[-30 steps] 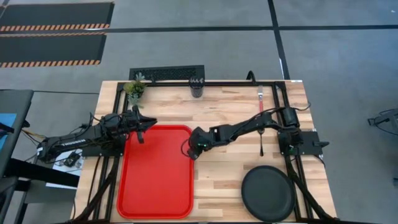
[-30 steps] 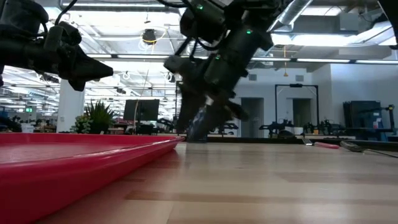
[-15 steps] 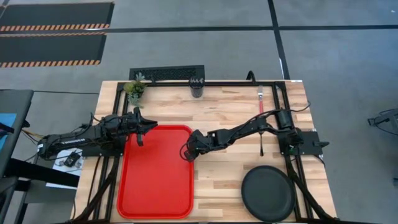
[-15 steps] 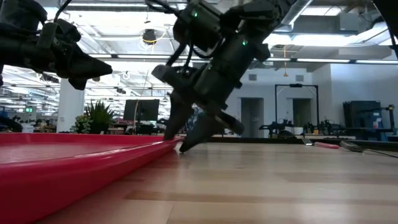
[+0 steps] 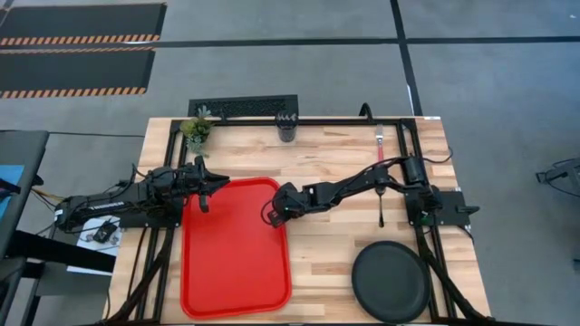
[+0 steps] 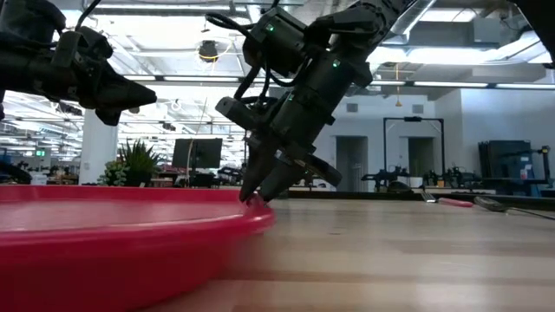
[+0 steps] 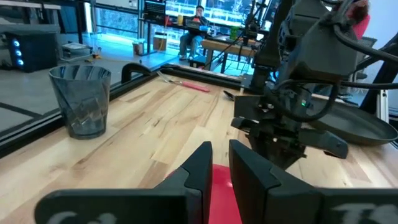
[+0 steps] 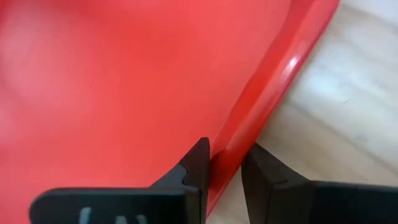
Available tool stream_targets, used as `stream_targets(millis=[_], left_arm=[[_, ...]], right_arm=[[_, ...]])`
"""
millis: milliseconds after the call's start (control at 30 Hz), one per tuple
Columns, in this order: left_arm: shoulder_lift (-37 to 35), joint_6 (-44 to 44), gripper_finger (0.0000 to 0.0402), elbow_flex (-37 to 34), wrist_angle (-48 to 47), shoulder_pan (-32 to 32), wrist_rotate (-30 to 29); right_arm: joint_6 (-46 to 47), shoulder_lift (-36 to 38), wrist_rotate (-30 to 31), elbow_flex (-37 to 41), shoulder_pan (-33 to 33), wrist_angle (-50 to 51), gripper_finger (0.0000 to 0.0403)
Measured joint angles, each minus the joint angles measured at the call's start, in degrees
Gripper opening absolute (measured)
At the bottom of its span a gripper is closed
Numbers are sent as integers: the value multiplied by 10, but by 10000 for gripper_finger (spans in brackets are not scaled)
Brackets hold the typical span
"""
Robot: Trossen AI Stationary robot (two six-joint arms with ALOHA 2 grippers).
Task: Pick and place plate/cup/fork/spoon on tray
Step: Prepare the red serving tray for the center of the table
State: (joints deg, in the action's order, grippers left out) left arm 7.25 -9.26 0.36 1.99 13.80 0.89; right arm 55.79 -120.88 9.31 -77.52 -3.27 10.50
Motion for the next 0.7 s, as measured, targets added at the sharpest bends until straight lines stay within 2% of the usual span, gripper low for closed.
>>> stream_targets(millis=[400,700], left_arm=[[0,1,43,0,0,0,0],[0,4,43,0,0,0,0]], right_arm=[[-68,7,11,0,41,26,81],[-167,61,7,-25,84,167,80]])
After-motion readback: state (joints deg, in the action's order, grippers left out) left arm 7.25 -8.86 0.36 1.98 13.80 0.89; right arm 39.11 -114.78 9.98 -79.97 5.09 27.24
